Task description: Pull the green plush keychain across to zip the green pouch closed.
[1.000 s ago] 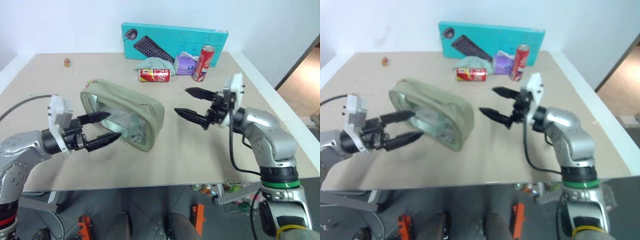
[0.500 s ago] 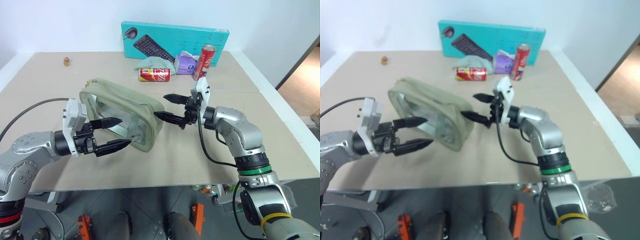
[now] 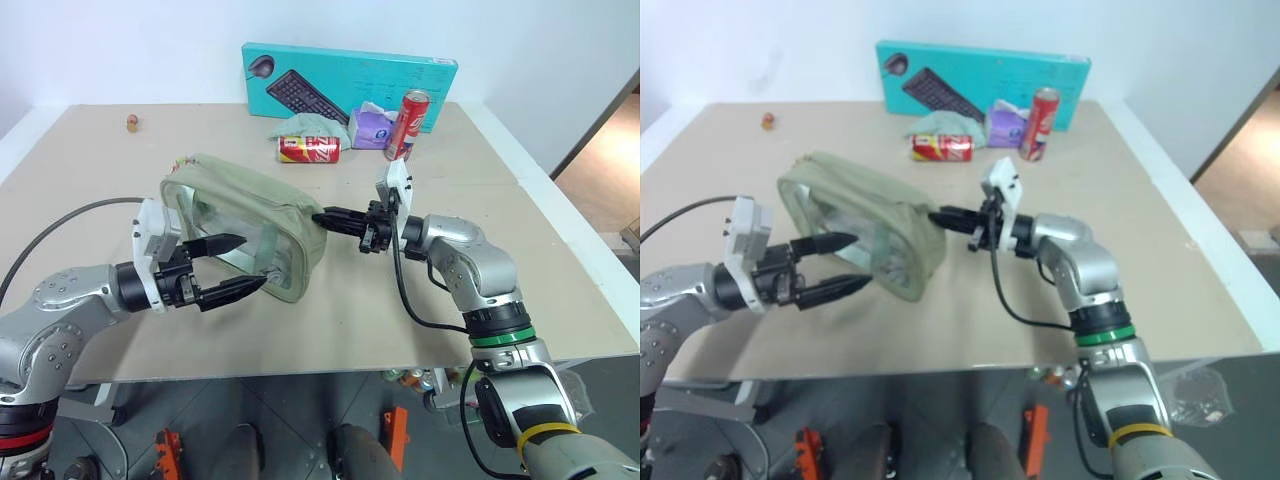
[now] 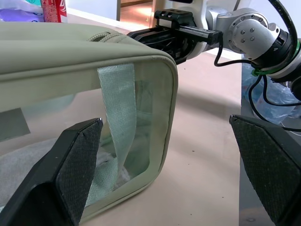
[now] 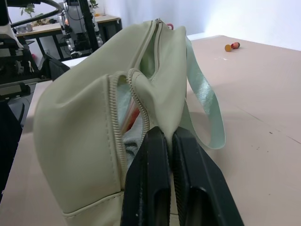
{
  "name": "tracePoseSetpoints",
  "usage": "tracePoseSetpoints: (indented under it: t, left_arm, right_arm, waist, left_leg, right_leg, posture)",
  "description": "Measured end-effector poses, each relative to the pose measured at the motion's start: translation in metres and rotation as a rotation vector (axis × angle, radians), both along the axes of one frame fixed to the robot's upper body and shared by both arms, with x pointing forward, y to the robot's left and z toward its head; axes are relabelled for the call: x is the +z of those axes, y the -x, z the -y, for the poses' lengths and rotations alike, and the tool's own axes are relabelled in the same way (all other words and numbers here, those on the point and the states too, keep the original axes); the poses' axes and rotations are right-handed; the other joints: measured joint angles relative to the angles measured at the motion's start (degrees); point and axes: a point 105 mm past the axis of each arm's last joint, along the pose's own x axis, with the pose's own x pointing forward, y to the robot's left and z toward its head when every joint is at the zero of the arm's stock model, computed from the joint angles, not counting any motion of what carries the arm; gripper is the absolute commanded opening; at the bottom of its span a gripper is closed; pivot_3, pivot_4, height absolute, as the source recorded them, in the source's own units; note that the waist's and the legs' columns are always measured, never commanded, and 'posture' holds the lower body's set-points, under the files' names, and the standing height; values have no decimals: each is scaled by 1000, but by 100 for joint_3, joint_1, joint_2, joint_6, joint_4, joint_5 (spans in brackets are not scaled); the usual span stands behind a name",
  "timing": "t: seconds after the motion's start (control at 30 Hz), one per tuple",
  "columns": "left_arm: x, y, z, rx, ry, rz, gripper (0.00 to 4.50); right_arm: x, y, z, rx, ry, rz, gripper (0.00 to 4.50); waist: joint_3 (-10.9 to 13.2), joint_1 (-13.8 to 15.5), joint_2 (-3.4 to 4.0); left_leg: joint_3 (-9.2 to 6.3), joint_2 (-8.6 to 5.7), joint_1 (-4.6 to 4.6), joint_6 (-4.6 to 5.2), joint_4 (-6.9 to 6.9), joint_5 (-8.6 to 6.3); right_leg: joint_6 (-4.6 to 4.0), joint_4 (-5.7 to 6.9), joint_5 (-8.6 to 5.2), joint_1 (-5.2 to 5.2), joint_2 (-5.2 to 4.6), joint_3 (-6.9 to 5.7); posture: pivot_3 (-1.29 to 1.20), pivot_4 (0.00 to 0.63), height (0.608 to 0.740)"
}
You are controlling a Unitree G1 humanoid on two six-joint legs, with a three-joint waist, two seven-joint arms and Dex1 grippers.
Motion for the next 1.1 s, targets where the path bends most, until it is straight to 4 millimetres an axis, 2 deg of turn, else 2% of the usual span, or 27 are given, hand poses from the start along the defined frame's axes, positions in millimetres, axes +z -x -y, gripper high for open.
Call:
tracePoseSetpoints:
  t: [0.27, 0.37, 0.5, 0.67, 0.83, 0.93, 1.1]
  left_arm:
    - [0, -2, 3, 0, 8, 7, 4500]
    - [2, -3, 5, -6, 11, 14, 4500]
    - [4, -3, 8, -28, 12, 18, 4500]
    - [4, -3, 12, -47, 12, 21, 4500]
    - [4, -4, 13, -46, 12, 21, 4500]
    - [4, -4, 13, -46, 13, 21, 4500]
    - [4, -4, 13, -47, 13, 21, 4500]
  right_arm:
    - [5, 8, 5, 50, 39, 39, 48]
    - [14, 6, 20, 71, 96, 77, 48]
    - [38, -10, 49, 48, 194, 186, 48]
    - [34, -33, 79, -10, 269, 193, 48]
    - [35, -44, 95, -74, 289, 197, 1739]
    - [38, -47, 101, -114, 235, 198, 2757]
    - [69, -48, 111, -196, 70, 230, 4456]
  waist:
    - [0, 10, 0]
    - [2, 15, 1]
    - [2, 7, 1]
    - [4, -11, 2]
    - [4, -13, 2]
    - [4, -13, 3]
    - [5, -12, 5]
  left_leg:
    - [0, -1, -3, 0, 0, 0]
    - [1, -4, -7, 0, 3, 0]
    - [1, -3, 0, 0, 4, 0]
    - [3, -2, -1, 0, 1, 0]
    - [2, -3, -3, -1, 0, -3]
    - [2, -3, -3, -1, 0, -3]
    - [2, -3, -4, -1, 1, -3]
  right_leg:
    - [1, -1, -1, 0, 0, -1]
    - [4, -1, 1, -3, -3, 1]
    - [1, -2, 1, 0, -1, -1]
    - [-2, -1, -1, -3, 1, 2]
    - [-25, -1, 12, -2, 1, 3]
    - [-26, -1, 12, -2, 0, 3]
    - [-24, 0, 12, -3, 0, 3]
  posture:
    - [0, 150, 740]
    - [0, 150, 740]
    - [0, 150, 740]
    - [0, 150, 740]
    - [0, 150, 740]
    - [0, 150, 740]
    - [0, 150, 740]
